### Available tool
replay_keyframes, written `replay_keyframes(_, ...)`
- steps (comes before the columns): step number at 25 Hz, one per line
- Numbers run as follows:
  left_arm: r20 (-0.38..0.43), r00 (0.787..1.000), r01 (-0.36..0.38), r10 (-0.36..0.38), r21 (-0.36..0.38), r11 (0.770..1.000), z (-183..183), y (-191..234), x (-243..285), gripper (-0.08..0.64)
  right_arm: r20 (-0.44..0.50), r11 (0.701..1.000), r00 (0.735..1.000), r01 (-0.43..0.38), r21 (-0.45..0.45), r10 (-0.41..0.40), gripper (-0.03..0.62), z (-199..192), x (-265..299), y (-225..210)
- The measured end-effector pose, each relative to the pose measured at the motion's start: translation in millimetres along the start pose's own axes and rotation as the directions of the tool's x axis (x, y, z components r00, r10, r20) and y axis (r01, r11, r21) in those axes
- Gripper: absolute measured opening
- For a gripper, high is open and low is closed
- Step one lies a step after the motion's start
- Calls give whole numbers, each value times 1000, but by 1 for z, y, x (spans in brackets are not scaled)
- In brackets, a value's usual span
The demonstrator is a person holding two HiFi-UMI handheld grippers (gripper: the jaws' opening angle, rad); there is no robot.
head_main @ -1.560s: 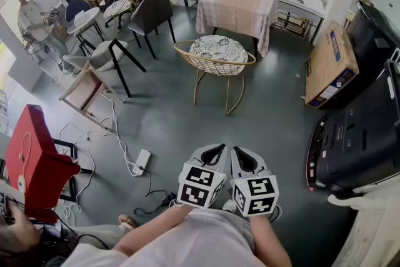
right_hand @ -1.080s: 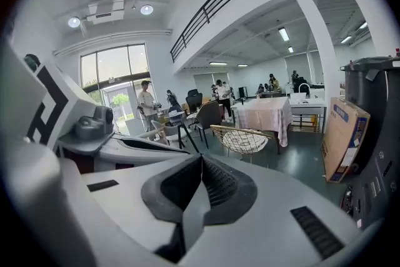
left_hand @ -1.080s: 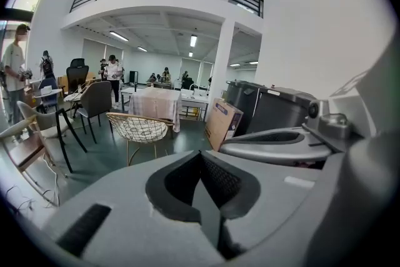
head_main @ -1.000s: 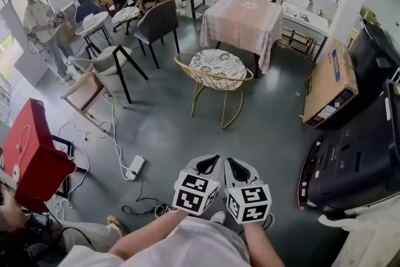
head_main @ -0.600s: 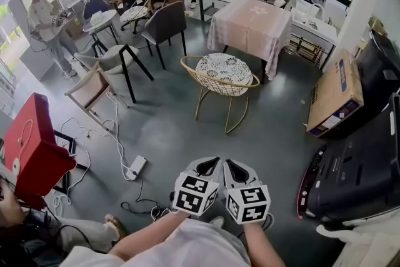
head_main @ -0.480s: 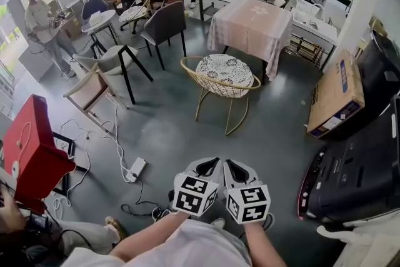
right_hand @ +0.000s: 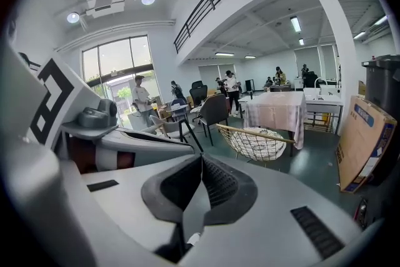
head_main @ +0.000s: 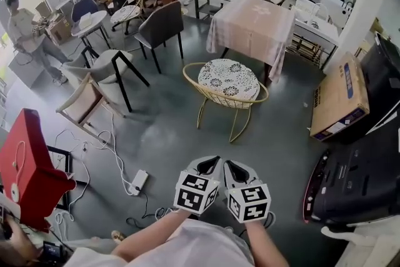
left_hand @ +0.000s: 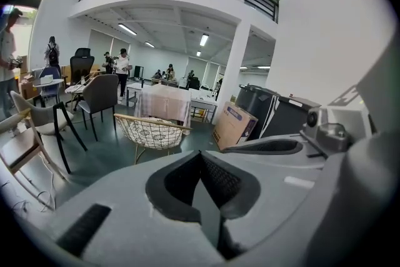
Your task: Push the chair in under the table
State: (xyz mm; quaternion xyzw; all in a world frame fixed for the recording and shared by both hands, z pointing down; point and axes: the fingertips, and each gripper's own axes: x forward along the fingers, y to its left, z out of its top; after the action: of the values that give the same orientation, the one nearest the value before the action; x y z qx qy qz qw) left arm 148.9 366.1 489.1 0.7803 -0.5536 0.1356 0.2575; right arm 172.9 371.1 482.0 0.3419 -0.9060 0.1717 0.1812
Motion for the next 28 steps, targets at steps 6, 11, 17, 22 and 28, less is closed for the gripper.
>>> replay_keyframes(6,-22,999,35,-35,-9,999,23,63,6,3,-13,1000,1000,21,9,-21,5,31,60,18)
replay_keyframes(11,-29,997,76,-77,-18,997,42,109,12,3,-12,999,999,41,12,-41,5,51,102,28)
replay_keyframes(17,-41,988,149,-147,55,987,58,153,17,3,-26,999,998,53,-2,-53,5,64,142,34)
replay_keyframes(22,-42,976,216,-213,104,971,66,176,25,3,-43,998,997,62,-22,-63,5,73,160,19)
replay_keyframes(28,-78,970,243,-232,189,951,69,195,49,3,-81,991,991,102,-83,-109,5,75,181,-8)
